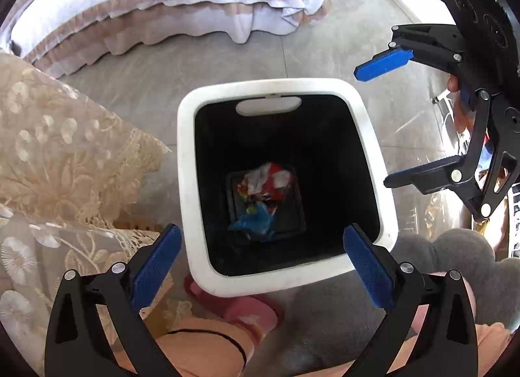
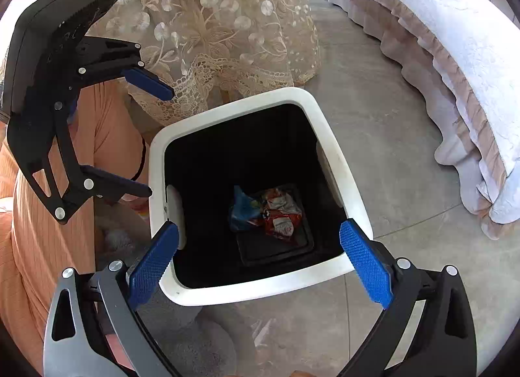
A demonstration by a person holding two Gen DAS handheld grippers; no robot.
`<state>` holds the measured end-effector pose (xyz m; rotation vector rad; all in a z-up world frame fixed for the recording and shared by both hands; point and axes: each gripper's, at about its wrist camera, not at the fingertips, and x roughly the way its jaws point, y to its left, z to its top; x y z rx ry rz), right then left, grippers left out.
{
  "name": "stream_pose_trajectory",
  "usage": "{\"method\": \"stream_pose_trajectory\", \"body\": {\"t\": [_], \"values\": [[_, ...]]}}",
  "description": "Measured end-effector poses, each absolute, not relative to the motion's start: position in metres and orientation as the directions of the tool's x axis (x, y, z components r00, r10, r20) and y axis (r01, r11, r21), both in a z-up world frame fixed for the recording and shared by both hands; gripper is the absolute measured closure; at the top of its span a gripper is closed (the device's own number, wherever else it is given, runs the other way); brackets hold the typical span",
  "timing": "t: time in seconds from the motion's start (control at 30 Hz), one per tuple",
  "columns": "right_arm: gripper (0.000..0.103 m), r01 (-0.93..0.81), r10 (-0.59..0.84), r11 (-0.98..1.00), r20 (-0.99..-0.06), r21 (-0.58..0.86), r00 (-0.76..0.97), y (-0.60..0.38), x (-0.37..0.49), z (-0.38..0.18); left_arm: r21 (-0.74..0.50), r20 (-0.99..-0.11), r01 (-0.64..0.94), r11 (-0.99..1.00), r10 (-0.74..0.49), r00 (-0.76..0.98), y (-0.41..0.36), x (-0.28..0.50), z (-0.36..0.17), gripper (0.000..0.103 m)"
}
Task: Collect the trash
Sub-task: 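Carry both bags to the white bin and open both tools to drop them, then move both tools back over the table toward the cup and tissue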
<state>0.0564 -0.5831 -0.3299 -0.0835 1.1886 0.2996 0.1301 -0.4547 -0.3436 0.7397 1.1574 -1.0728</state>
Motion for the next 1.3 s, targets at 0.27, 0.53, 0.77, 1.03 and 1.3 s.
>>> {"method": "stream_pose_trajectory", "body": {"t": [0.27,0.53,0.77,1.03,1.3], "values": [[0.004,-0.301,0.193,0.951,-0.888,0.065,0.417,-0.572,0.061,-0.291,-0.077,-0.918,0.923,0.377,-0.389,0.082,-0.439,0.12,-0.301,0.005],[0.004,-0.405,0.224,0.914,-0.828,-0.004,0.515,-0.531,0.056,-0.231,0.009,-0.845,0.898,0.44,-0.477,0.242,-0.399,0.096,-0.231,0.005],[0.004,-0.432,0.335,0.9,-0.716,0.053,0.613,-0.495,0.063,-0.171,0.084,-0.749,0.793,0.604,-0.486,0.45,-0.333,0.091,-0.173,0.005],[0.004,-0.494,0.415,0.867,-0.64,0.064,0.647,-0.423,0.08,-0.139,0.119,-0.698,0.539,0.834,-0.316,0.643,-0.241,0.109,-0.153,0.005],[0.004,-0.585,0.431,0.811,-0.663,-0.014,0.612,-0.351,0.105,-0.143,0.161,-0.667,0.391,0.906,-0.192,0.72,-0.179,0.123,-0.148,0.005]]}}
